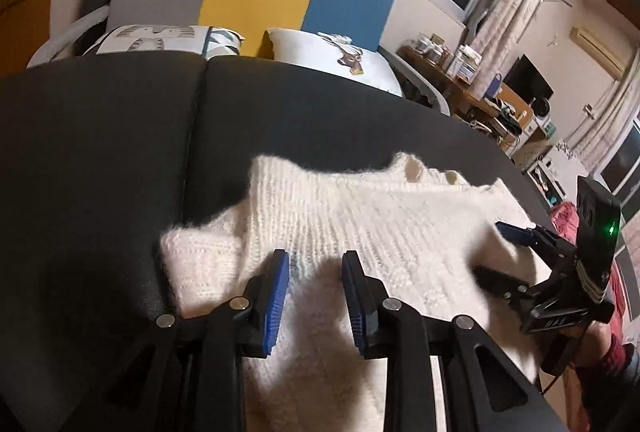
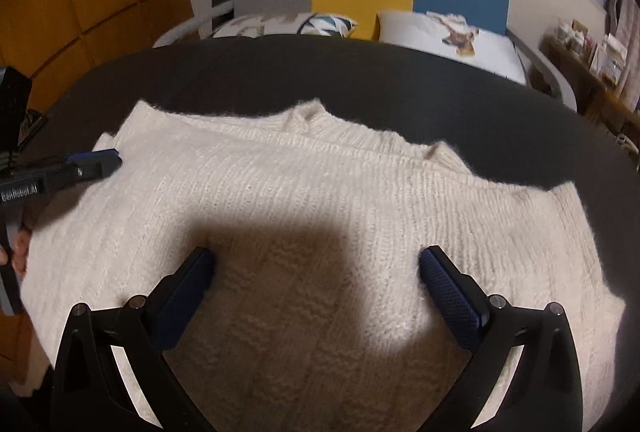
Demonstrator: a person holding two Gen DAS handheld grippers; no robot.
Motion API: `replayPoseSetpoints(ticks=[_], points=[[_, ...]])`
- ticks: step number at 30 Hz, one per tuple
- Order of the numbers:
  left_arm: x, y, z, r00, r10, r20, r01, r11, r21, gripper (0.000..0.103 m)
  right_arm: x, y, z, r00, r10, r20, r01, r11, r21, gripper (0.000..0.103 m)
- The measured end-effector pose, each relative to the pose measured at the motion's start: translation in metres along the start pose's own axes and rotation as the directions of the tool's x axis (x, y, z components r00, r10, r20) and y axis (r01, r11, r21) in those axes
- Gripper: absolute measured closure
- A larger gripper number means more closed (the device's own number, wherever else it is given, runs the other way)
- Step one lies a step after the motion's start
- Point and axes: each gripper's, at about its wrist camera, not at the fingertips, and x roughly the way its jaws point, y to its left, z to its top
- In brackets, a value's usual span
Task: Fold clothes
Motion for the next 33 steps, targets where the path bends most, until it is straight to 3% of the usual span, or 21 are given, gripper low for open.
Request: replayPoseSetpoints(ticks=[1,3,6,11,13,16,18,22,28,33], points=[[-0.002,-0.005,0.004,1.000,-0.012,-0.001,0.012,1.000,0.019,0.075,-0.002,0.002,0.001,1.000,-0.002,-0.003,0.002,1.000,-0.008,0.000],[-0.007,-0.025,0.015,0.995,-0.101,0.019,0.099,0.991,0.095,0.074,-0.005,0.004,0.004,1.000,0.004,-0.009,-0.004,1.000,-0.021,0.000],[0.003,-0.060,0.025,0.982,-0.187,-0.016,0.186,0.957,0.221,0.074,-0.013,0.004,0.012,0.999,0.031,0.015,-0.030,0.999,-0.039,0.000],[0.060,-0.081,0.022,0.979,-0.105,-0.175,0.152,0.947,0.282,0.073,0.001,-0.001,0.020,0.999,-0.019,-0.036,0.015,0.993,-0.118,0.000],[0.063,-0.067,0.023,0.977,-0.159,-0.142,0.182,0.969,0.167,0.072,0.010,-0.017,0.016,0.997,0.058,-0.050,-0.060,0.997,-0.042,0.000],[0.061,-0.059,0.020,0.976,-0.186,-0.110,0.196,0.977,0.086,0.073,0.009,-0.018,0.011,0.998,0.068,-0.017,-0.068,0.997,-0.023,0.000],[0.052,-0.068,0.018,0.982,-0.162,-0.093,0.173,0.977,0.126,0.073,0.008,-0.019,0.010,0.997,0.075,-0.010,-0.075,0.997,-0.018,0.000],[0.012,-0.081,0.020,0.974,-0.223,-0.036,0.226,0.958,0.178,0.072,-0.019,-0.019,0.006,0.996,0.093,-0.014,-0.094,0.995,-0.027,0.000],[0.019,-0.058,-0.009,0.987,-0.152,-0.052,0.158,0.978,0.137,0.070,-0.045,-0.069,-0.029,0.996,0.036,-0.085,-0.029,0.996,0.085,0.000],[0.022,-0.054,-0.004,0.990,-0.116,-0.079,0.124,0.987,0.100,0.070,-0.053,-0.082,-0.053,0.998,0.052,-0.040,-0.046,0.988,0.148,0.000]])
